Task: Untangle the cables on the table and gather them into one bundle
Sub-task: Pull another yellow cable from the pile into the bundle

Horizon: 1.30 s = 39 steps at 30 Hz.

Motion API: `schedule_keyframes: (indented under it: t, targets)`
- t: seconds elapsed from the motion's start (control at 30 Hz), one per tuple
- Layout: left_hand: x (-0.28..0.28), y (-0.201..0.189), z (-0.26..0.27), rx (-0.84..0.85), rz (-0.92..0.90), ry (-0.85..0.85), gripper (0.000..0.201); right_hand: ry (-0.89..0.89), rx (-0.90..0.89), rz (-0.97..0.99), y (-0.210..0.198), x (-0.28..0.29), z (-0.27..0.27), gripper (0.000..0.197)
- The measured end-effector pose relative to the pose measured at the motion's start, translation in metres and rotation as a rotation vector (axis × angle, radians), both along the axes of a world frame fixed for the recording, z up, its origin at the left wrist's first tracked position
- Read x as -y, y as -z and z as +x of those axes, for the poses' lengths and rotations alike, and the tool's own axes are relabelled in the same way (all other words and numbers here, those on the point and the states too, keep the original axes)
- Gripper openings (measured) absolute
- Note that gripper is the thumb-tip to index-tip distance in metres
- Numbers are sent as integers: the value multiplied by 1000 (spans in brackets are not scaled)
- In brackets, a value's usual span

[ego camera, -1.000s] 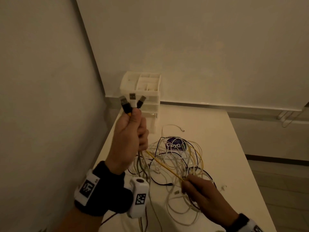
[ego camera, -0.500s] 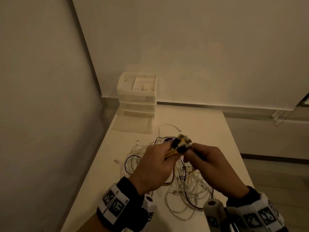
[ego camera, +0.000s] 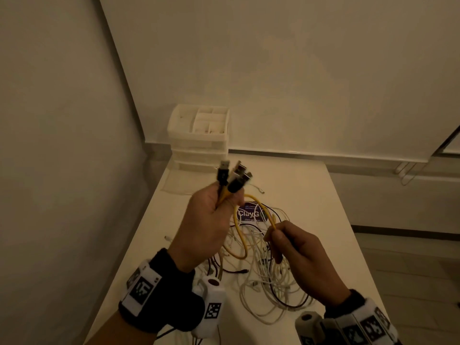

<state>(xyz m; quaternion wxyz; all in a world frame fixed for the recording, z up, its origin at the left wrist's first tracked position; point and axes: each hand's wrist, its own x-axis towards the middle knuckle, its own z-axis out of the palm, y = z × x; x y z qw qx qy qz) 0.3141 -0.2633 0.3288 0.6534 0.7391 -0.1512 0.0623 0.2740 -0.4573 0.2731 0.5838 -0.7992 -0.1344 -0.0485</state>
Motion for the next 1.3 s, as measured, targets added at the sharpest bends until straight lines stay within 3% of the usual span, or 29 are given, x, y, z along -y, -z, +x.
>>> schedule_keyframes:
  t: [0.27, 0.43, 0.5, 0.57, 0.7, 0.77, 0.87, 1.0, 1.1, 1.3]
  targets:
    - [-37, -9, 22, 4, -316, -357, 30, 54, -77, -142, 58, 18, 6, 17]
    - [-40, -1, 23, 126, 98, -537, 11, 168, -44, -163, 57, 21, 17, 20]
    - [-34, -7, 15, 215, 206, -643, 15, 227, -49, -139, 53, 22, 25, 19]
    - [-24, -12, 6, 276, 259, -589, 15, 270, -49, -148, 47, 23, 35, 18]
    - [3, -10, -3, 264, 423, 32, 40, 159, 40, -181, 22, 12, 39, 25]
    - [16, -1, 2, 238, 547, 142, 41, 88, 104, -187, 4, 5, 35, 31]
    - [26, 10, 9, 194, 564, 102, 36, 31, 137, -127, -14, 3, 34, 29]
    - [25, 10, 17, 223, 548, 1, 24, -45, 36, 45, -21, 4, 33, 18]
    - [20, 4, 26, 257, 542, -61, 17, -9, 14, 165, -17, 8, 34, 19]
    - [12, -6, 28, 306, 362, -269, 14, -78, -61, 77, 9, 9, 39, 19]
